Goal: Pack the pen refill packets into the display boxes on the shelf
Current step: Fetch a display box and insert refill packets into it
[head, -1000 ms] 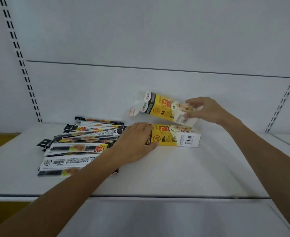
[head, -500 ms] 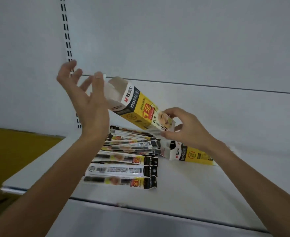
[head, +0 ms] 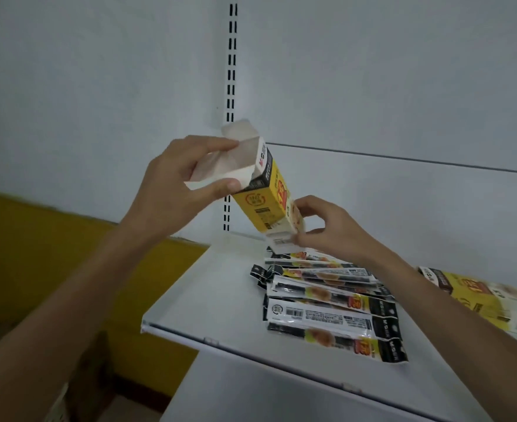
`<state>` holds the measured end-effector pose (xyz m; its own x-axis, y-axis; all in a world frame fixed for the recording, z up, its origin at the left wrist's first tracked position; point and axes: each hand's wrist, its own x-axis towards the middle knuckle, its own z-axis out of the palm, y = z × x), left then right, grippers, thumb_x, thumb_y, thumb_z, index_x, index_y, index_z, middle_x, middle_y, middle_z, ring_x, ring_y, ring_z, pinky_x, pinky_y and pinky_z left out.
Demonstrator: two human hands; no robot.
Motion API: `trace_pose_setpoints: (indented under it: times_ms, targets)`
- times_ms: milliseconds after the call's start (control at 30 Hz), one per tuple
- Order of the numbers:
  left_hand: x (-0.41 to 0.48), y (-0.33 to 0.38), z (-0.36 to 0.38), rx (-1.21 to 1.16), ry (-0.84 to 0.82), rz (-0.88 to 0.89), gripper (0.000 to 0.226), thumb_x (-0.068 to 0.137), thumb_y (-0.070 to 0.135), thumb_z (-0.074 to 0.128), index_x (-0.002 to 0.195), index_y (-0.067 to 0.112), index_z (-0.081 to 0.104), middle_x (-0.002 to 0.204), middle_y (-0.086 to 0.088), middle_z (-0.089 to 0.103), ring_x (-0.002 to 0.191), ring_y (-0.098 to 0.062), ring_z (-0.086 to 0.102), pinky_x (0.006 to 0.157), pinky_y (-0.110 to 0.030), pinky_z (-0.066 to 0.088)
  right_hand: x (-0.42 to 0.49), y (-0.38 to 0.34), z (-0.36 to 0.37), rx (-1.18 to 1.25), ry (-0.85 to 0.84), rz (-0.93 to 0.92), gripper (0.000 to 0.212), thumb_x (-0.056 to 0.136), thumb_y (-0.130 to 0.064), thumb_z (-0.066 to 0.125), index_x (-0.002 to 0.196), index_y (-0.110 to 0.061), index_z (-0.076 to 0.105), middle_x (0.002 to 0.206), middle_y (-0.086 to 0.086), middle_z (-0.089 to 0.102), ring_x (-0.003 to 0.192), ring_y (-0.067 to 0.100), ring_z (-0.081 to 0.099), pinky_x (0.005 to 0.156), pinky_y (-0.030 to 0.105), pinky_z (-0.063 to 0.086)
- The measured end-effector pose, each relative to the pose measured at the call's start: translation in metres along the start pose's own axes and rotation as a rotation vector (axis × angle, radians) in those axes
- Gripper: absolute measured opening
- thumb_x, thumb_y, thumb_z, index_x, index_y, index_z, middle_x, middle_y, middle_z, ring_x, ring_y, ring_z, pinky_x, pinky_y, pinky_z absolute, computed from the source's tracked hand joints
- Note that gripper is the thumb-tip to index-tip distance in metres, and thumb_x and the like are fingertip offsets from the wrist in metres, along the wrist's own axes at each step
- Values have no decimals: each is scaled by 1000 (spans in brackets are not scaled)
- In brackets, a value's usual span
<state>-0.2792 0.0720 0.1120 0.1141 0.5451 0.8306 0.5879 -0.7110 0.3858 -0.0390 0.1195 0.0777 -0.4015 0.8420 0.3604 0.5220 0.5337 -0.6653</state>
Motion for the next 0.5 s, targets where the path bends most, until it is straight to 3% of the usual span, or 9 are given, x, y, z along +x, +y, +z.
trace_pose_setpoints:
  times_ms: [100, 167, 267, 333, 433, 500]
  targets:
    - [5, -11, 1, -79, -15, -58, 61, 64, 59, 60, 119, 35, 47, 116, 16, 42, 113, -2, 46, 90, -10, 40, 11, -11, 19, 40, -99, 4, 34, 78, -12, 68, 110, -20, 59, 108, -6, 64, 104, 4, 58, 89, 33, 54]
    - [8, -17, 1, -194, -28, -118, 62, 65, 59, 58, 120, 33, 45, 120, 15, 42, 114, -4, 48, 91, -11, 43, 14, -15, 31, 65, -156, 27, 32, 78, -11, 68, 108, -18, 61, 106, -5, 66, 102, 5, 60, 90, 33, 53]
    - [11, -22, 2, -381, -27, -178, 41, 79, 55, 45, 115, 38, 52, 119, 20, 52, 108, 2, 53, 88, -15, 47, 13, -14, 42, 62, -171, 61, 34, 78, -11, 69, 110, -17, 61, 108, -5, 67, 102, 7, 62, 91, 34, 53]
    - [15, -25, 3, -350, -50, -182, 27, 84, 50, 50, 109, 41, 56, 117, 18, 56, 105, -1, 55, 82, -15, 46, 12, -12, 46, 46, -148, 81, 36, 77, -10, 69, 112, -15, 61, 109, -4, 67, 102, 7, 62, 91, 33, 53]
    - [21, -34, 9, -292, -164, -235, 26, 83, 39, 56, 108, 33, 60, 110, 14, 60, 102, -5, 57, 82, -19, 44, 7, -9, 50, -36, -163, 119, 37, 78, -14, 70, 114, -15, 62, 110, -6, 67, 100, 4, 63, 90, 26, 52]
    - [23, -38, 15, -325, -219, -268, 26, 87, 44, 45, 106, 35, 60, 106, 17, 58, 102, -10, 55, 85, -24, 41, 1, -4, 49, -69, -170, 148, 37, 79, -17, 71, 114, -18, 62, 111, -8, 67, 99, 0, 63, 89, 21, 52]
